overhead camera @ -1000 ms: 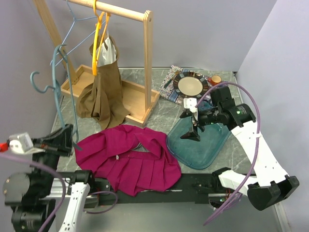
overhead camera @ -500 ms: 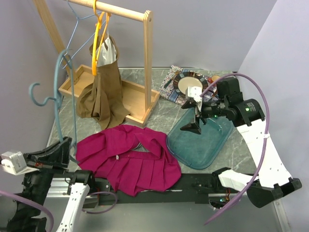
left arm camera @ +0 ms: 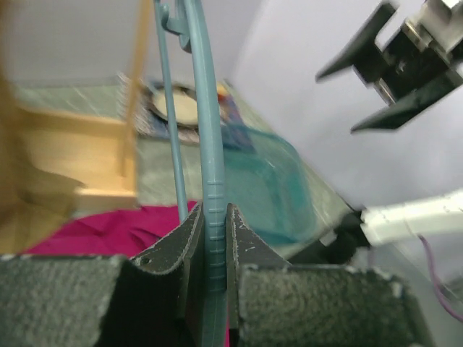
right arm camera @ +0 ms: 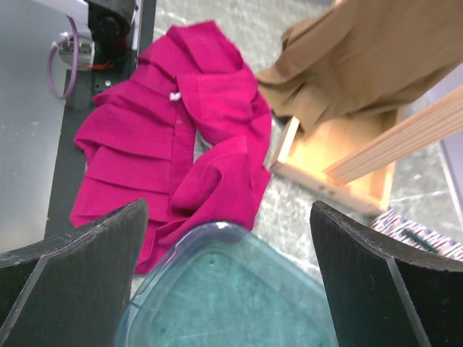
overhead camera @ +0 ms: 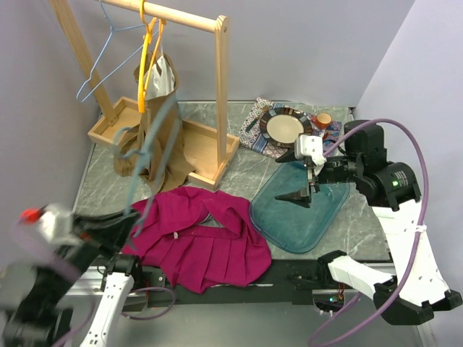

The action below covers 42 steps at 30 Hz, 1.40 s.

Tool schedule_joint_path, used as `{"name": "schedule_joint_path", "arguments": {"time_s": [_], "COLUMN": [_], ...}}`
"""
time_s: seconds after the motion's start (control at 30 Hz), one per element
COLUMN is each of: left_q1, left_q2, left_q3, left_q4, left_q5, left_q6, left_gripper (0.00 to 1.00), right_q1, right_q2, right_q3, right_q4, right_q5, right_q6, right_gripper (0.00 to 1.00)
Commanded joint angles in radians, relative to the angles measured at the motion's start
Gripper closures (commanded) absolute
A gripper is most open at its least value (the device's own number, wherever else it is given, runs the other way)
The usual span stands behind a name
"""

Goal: Place the skirt on the hanger

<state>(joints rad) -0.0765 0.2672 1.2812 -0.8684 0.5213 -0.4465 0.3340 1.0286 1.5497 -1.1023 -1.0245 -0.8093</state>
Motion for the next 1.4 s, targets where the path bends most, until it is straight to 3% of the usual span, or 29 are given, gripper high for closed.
{"name": "schedule_joint_path", "arguments": {"time_s": [0.0,0.03,0.13,0.47,0.73,0.93,1.17,1.37], "left_q1": [0.046,0.056,0.073,0.001,-0.071,-0.212,-0.396,-0.465], "left_q2": [0.066,0.049,0.021,0.070,0.245,0.349,0.431,0.481], "left_q3": [-0.213,-0.261,-0.394,-0.474,-0.399,-0.373,-0.359,-0.339], "left_q4": [0.187,0.294,0.414,0.440,0.362,0.336,0.353,0.345], "left_q5": [0.305,0.325,0.371,0.434,0.445,0.421,0.359,0.318], "left_q6": [-0.136,-0.165,-0.224,-0.202,-0.029,0.043,0.075,0.111], "left_gripper": [0.99,0.99,0.99,0.99,0.99,0.99,0.99,0.99], "right_q1": [0.007,0.014,0.026,0.049,0.108,0.201,0.221,0.227], "right_q2": [-0.012,-0.010,0.001,0.036,0.093,0.155,0.192,0.225], "right_q3": [0.058,0.055,0.040,0.015,0.067,0.076,0.033,-0.037], "right_q4": [0.041,0.053,0.078,0.099,0.114,0.056,0.097,0.076], "right_q5": [-0.075,-0.081,-0.091,-0.082,0.001,0.076,0.116,0.046], "right_q6": [0.007,0.015,0.028,0.041,0.067,0.013,0.045,0.041], "right_gripper": [0.00,0.00,0.00,0.00,0.00,0.00,0.00,0.00]}}
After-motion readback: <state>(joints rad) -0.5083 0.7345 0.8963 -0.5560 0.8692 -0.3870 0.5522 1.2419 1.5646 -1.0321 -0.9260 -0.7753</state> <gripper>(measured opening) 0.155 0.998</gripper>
